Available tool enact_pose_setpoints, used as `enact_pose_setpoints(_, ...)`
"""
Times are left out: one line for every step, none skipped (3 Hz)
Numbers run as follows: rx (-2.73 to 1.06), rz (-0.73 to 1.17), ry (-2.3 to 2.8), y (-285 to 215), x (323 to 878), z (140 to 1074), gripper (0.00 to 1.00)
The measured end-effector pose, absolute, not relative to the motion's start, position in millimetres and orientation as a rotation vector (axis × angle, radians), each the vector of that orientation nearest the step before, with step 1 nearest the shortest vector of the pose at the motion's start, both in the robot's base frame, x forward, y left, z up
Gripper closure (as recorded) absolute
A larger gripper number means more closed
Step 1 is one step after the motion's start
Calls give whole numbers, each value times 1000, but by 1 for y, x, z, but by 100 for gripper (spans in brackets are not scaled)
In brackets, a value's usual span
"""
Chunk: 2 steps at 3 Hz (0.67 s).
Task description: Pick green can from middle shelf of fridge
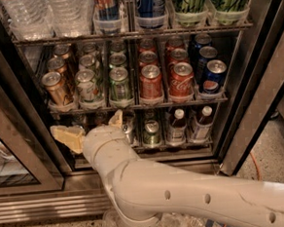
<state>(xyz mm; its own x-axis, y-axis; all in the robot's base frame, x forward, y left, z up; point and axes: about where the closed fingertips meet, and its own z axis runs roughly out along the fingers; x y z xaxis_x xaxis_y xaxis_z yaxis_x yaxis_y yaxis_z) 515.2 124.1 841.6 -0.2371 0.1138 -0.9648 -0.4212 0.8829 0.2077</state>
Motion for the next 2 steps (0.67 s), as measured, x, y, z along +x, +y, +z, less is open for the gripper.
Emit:
enact_pose_setpoints(-199,460,1722,114,518,842,0)
enact_pose_setpoints(-155,429,1695,103,522,839,0)
